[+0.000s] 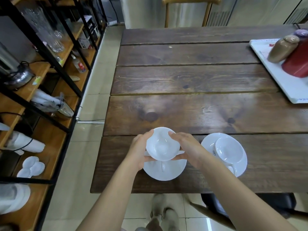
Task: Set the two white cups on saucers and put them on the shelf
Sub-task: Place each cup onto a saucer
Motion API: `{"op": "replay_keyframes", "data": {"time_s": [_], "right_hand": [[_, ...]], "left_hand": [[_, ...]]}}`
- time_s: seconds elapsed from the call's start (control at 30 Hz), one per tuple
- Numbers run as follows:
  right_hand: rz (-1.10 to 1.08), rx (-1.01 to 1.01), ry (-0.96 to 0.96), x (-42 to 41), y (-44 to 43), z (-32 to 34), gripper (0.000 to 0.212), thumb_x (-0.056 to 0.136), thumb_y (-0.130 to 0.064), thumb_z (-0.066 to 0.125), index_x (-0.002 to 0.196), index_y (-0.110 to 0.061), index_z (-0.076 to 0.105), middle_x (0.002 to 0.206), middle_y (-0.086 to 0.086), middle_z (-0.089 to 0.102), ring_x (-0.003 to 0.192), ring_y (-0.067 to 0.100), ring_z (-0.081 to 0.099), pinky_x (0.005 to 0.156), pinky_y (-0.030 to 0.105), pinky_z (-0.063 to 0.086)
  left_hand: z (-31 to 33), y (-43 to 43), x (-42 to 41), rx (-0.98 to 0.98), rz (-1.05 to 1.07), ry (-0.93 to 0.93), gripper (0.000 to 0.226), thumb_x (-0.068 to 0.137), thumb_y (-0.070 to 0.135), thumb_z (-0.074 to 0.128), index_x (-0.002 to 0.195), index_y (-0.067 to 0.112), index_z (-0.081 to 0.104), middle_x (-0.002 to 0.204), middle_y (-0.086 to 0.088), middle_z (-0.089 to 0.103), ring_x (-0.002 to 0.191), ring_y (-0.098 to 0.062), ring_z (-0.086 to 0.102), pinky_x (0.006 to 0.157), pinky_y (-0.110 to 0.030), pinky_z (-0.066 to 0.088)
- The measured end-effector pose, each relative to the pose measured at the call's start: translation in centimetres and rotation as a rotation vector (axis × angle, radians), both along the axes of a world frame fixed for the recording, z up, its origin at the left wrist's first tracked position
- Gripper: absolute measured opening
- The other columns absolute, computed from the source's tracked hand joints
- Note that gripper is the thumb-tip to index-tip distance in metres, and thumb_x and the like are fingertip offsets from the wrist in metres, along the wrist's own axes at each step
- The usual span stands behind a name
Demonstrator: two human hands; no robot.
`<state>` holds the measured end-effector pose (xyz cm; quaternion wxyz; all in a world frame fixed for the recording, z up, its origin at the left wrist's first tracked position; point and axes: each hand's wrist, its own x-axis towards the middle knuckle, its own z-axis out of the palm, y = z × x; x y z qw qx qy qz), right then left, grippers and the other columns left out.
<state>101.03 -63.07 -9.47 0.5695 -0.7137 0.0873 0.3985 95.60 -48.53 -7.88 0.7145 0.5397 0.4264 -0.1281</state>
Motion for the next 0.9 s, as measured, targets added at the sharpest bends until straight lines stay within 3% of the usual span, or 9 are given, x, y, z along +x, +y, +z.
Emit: {"op": "replay_keyframes", "data": {"time_s": [0.13,0.33,0.57,0.63,0.7,0.8,0.9], "right_hand": [[0.016,0.022,0.028,-1.0,-0.3,-0.4,0.049,0.087,-0.044,0.059,0.129,-0.021,0.050,0.131,0.004,0.053,0.116,0.027,0.053,0.085,0.044,0.058],[0.020,0.000,0.042,-1.5,-0.4,-0.6,0.048,0.088,-0.040,0.060,0.130,-0.021,0.050,0.131,0.003,0.053,0.117,0.027,0.052,0.085,0.045,0.058],[0.038,-0.032,0.009,-1.6,-0.7,-0.3,0.043,0.091,-0.038,0.057,0.129,-0.019,0.051,0.128,0.004,0.054,0.116,0.025,0.053,0.089,0.040,0.057],[0.053,-0.071,-0.016,-1.6,-0.6,-0.3,0.043,0.091,-0.039,0.056,0.129,-0.018,0.052,0.128,0.004,0.055,0.116,0.025,0.053,0.087,0.038,0.057],[0.063,-0.136,-0.073,-1.5,-0.6,-0.4,0.044,0.091,-0.041,0.055,0.128,-0.017,0.054,0.124,0.004,0.056,0.112,0.025,0.056,0.082,0.036,0.058],[0.055,-0.293,-0.303,-1.4,-1.1,-0.6,0.041,0.090,-0.044,0.053,0.114,-0.012,0.060,0.109,0.004,0.063,0.099,0.025,0.060,0.079,0.039,0.054],[0.009,-0.392,-0.503,-1.6,-2.0,-1.1,0.035,0.089,-0.044,0.053,0.094,-0.010,0.055,0.097,0.002,0.061,0.088,0.022,0.054,0.070,0.032,0.043]], "left_hand": [[-0.4,-0.3,-1.1,0.044,-0.005,0.023,0.043,0.089,0.040,0.058,0.128,0.021,0.053,0.119,-0.006,0.054,0.100,-0.026,0.055,0.084,-0.047,0.056],[-0.5,-0.6,-2.0,0.037,-0.006,0.012,0.040,0.090,0.040,0.056,0.126,0.022,0.053,0.122,-0.005,0.056,0.095,-0.023,0.056,0.065,-0.036,0.057],[-0.6,-1.0,-2.1,0.098,-0.017,0.014,0.030,0.092,0.036,0.056,0.117,0.022,0.052,0.113,-0.003,0.054,0.102,-0.025,0.056,0.073,-0.040,0.056],[-0.3,-1.0,-2.0,0.154,-0.056,0.022,0.026,0.092,0.036,0.055,0.113,0.022,0.052,0.111,-0.002,0.054,0.103,-0.025,0.055,0.069,-0.036,0.055],[-0.3,-0.7,-2.0,0.271,-0.117,0.024,0.025,0.092,0.038,0.055,0.110,0.020,0.054,0.111,-0.001,0.057,0.101,-0.023,0.056,0.066,-0.034,0.056],[-0.8,0.2,-2.2,0.579,-0.175,0.001,0.036,0.088,0.042,0.056,0.111,0.015,0.059,0.115,-0.004,0.062,0.103,-0.021,0.058,0.084,-0.040,0.055],[-1.1,1.0,-2.6,0.529,-0.107,-0.005,0.054,0.085,0.039,0.063,0.131,0.014,0.050,0.135,-0.005,0.052,0.122,-0.023,0.050,0.096,-0.037,0.043]]}}
